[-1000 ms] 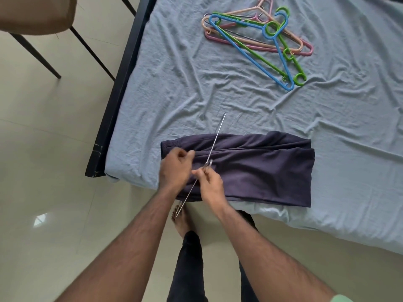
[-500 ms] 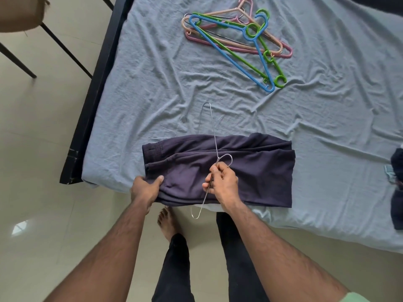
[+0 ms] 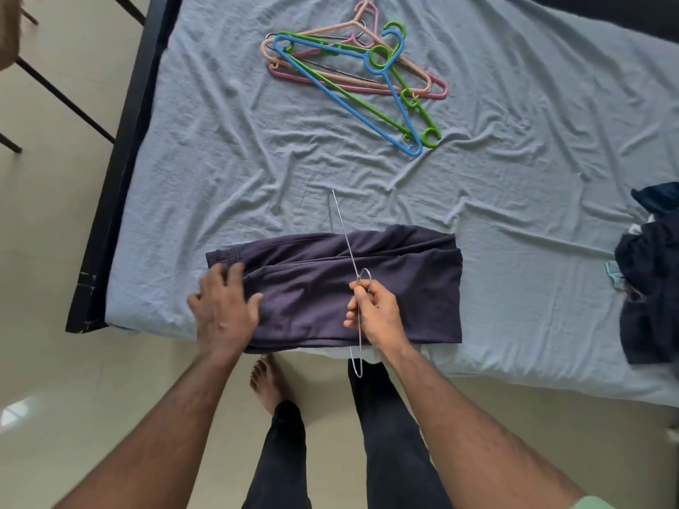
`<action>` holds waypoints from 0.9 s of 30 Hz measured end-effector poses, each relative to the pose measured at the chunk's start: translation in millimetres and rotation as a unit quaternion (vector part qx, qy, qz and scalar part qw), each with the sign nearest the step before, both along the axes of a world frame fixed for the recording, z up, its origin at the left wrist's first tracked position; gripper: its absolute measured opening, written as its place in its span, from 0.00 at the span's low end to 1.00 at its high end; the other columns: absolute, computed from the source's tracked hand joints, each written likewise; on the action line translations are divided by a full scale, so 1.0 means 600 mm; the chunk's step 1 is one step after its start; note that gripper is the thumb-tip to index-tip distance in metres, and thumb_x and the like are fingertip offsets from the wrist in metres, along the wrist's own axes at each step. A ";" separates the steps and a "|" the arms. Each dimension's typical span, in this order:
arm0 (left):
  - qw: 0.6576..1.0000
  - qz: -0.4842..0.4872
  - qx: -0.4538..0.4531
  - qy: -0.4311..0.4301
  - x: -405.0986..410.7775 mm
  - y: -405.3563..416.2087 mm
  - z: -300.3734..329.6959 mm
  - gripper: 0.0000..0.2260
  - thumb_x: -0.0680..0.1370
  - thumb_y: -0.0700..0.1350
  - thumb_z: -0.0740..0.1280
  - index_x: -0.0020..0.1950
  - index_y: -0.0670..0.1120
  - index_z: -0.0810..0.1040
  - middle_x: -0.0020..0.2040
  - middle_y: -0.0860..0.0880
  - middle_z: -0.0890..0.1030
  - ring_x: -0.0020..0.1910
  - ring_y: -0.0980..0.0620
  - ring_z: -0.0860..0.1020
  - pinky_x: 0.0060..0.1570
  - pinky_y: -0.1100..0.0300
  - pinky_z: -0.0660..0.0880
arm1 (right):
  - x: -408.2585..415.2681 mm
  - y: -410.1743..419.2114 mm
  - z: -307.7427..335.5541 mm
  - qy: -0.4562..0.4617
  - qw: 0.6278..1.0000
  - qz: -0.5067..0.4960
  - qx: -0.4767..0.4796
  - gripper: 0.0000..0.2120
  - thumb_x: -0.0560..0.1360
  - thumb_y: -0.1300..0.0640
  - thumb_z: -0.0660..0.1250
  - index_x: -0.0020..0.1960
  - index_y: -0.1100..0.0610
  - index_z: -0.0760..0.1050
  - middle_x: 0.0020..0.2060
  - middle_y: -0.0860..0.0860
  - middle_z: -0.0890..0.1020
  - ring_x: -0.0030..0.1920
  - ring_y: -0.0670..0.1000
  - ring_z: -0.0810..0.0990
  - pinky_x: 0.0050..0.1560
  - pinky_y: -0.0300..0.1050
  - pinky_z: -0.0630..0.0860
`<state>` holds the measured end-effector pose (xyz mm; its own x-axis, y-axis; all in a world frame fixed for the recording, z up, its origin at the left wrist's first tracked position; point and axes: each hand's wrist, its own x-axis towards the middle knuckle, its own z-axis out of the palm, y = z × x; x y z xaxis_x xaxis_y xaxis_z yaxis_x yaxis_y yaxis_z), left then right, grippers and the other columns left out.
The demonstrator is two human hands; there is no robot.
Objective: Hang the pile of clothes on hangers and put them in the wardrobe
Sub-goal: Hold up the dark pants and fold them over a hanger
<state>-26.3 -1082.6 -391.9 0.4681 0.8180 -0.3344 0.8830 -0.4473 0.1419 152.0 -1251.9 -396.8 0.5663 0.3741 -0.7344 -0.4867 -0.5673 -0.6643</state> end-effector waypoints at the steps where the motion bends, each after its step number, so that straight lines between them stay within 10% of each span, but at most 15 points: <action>1: 0.998 -0.065 0.010 -0.001 0.016 -0.006 0.003 0.31 0.72 0.55 0.75 0.72 0.47 0.71 0.70 0.40 0.69 0.67 0.39 0.69 0.59 0.39 0.67 | -0.001 0.006 -0.004 0.006 1.000 -0.004 0.000 0.10 0.84 0.60 0.61 0.49 0.52 0.80 0.31 0.50 0.76 0.30 0.47 0.74 0.37 0.49 0.80; 8: 0.944 -0.181 -0.183 0.207 0.082 -0.030 -0.019 0.50 0.74 0.66 0.70 0.82 0.57 0.38 0.83 0.51 0.43 0.82 0.48 0.43 0.66 0.23 0.59 | 0.008 0.016 0.019 -0.013 1.000 -0.026 -0.006 0.13 0.85 0.60 0.58 0.46 0.54 0.78 0.28 0.45 0.69 0.29 0.44 0.66 0.29 0.40 0.70; 14: 0.943 -0.172 -0.176 0.224 0.079 -0.036 -0.029 0.53 0.73 0.61 0.73 0.80 0.57 0.34 0.82 0.52 0.39 0.81 0.48 0.40 0.65 0.20 0.57 | 0.024 -0.003 0.055 -0.001 0.999 -0.015 0.044 0.13 0.85 0.60 0.59 0.46 0.55 0.79 0.29 0.47 0.73 0.29 0.45 0.70 0.31 0.45 0.78; 22: 0.972 -0.050 -0.218 0.065 0.088 -0.055 0.046 0.35 0.79 0.53 0.68 0.82 0.54 0.55 0.82 0.50 0.55 0.81 0.49 0.55 0.74 0.32 0.54 | 0.003 0.038 0.124 0.055 0.992 0.077 0.083 0.11 0.85 0.60 0.60 0.48 0.56 0.79 0.37 0.52 0.83 0.39 0.54 0.85 0.44 0.51 0.80; 27: 0.948 0.098 -0.242 -0.183 0.064 -0.040 0.169 0.07 0.81 0.46 0.66 0.53 0.50 0.85 0.48 0.52 0.86 0.49 0.52 0.82 0.53 0.52 0.77 | -0.004 0.111 0.217 0.038 0.984 0.125 0.118 0.10 0.84 0.63 0.61 0.48 0.59 0.79 0.41 0.55 0.86 0.44 0.54 0.87 0.51 0.51 0.84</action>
